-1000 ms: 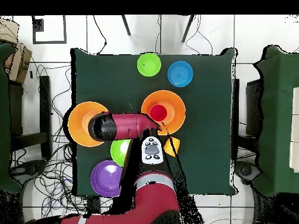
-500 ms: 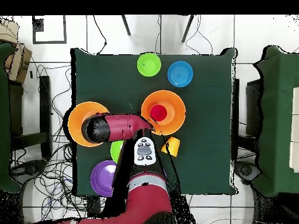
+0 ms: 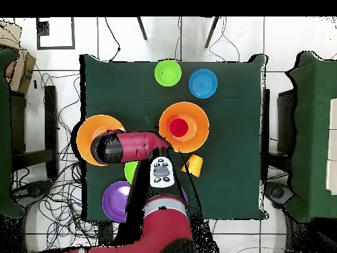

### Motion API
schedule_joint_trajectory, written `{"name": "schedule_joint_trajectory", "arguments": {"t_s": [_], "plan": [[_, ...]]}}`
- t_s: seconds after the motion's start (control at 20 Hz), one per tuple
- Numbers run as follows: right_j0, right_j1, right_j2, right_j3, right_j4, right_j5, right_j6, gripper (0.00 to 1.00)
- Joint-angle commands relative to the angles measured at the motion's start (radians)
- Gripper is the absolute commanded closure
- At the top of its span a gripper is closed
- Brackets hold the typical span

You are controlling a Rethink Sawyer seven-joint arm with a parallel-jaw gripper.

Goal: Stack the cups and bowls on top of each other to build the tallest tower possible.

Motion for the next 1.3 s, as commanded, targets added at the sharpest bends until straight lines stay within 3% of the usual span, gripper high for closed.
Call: {"name": "schedule_joint_trajectory", "arguments": {"t_s": [0.05,0.65,0.7,1.3], "plan": [[-0.013,0.087,0.087,0.007,-0.028,-0.136,0.084,0.0],[-0.009,0.166,0.063,-0.07,-0.027,-0.165,0.061,0.0],[-0.003,0.17,0.053,-0.08,-0.031,-0.168,0.056,1.0],[-0.022,0.105,0.072,-0.029,-0.02,-0.137,0.061,1.0]]}}
